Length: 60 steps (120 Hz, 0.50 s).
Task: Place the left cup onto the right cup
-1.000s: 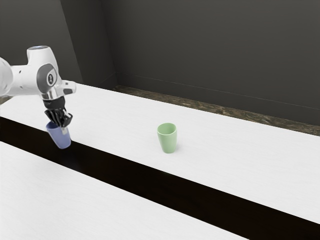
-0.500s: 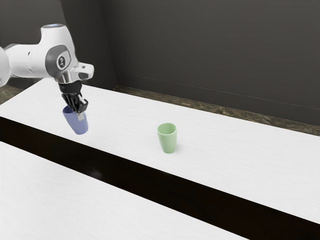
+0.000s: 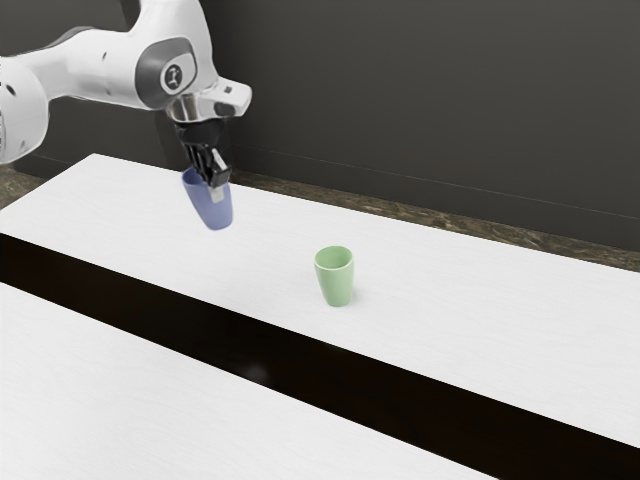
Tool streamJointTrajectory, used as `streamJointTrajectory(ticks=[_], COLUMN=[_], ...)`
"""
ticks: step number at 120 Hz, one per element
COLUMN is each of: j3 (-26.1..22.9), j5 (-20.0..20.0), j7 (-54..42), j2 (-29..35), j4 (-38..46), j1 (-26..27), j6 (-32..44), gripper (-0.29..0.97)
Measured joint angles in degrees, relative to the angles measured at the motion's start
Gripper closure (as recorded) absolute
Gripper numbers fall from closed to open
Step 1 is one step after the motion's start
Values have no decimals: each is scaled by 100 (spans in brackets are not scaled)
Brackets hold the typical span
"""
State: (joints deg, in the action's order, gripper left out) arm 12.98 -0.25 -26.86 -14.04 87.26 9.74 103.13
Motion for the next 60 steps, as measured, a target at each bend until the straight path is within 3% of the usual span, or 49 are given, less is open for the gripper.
streamJointTrajectory(ticks=[31,60], j3=[-176,-499], j5=[44,39], j7=[93,157], j2=[-351,-1070], j4=[-534,-1580], j1=[148,187], j6=[-288,-661], gripper=[79,79])
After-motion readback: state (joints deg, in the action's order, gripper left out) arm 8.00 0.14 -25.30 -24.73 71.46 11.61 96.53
